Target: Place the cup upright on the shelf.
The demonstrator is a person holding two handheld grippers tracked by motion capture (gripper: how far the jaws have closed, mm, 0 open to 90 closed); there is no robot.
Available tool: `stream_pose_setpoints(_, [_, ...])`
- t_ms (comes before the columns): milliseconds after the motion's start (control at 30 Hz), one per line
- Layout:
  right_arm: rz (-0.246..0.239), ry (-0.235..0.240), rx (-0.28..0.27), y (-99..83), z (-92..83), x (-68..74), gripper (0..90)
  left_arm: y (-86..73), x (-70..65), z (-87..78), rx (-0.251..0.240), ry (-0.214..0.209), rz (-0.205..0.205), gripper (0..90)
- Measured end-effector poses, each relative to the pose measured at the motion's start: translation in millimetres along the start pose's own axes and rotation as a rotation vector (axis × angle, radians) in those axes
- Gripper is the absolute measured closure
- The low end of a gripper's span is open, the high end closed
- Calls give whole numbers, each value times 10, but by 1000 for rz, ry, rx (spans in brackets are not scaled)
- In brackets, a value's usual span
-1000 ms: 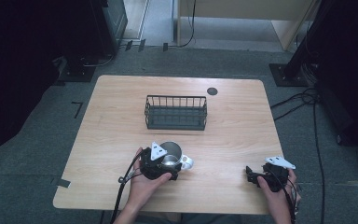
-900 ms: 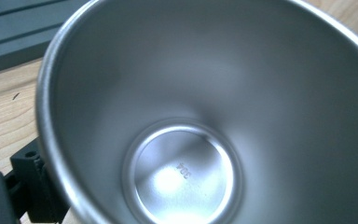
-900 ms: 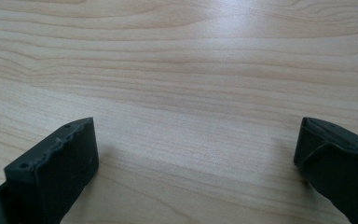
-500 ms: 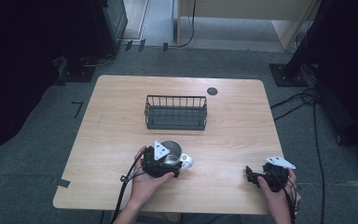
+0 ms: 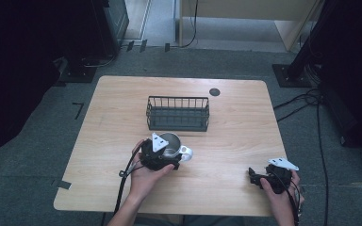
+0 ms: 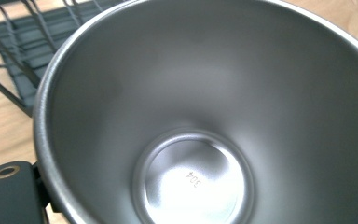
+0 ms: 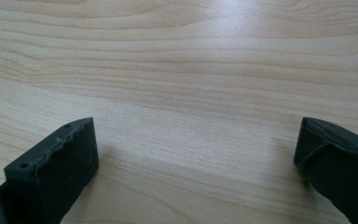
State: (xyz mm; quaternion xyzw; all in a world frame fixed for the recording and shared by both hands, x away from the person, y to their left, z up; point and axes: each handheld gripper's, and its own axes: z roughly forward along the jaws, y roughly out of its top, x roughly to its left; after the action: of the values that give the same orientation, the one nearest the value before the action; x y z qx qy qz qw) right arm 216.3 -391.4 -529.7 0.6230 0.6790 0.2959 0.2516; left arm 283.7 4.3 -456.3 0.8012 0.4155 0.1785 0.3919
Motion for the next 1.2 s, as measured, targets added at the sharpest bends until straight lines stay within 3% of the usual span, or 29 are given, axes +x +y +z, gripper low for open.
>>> stream_pose_setpoints(367, [1, 0, 0, 0, 0, 1, 0, 250, 97, -43, -17, 26, -41, 82])
stream_pose_setpoints(533, [3, 1, -1, 0, 1, 2, 0, 395, 193, -66, -28, 66, -78, 82])
stream_pose_setpoints(1200, [3, 1, 0, 0, 0, 2, 0, 909, 459, -55, -59, 120, -102, 82])
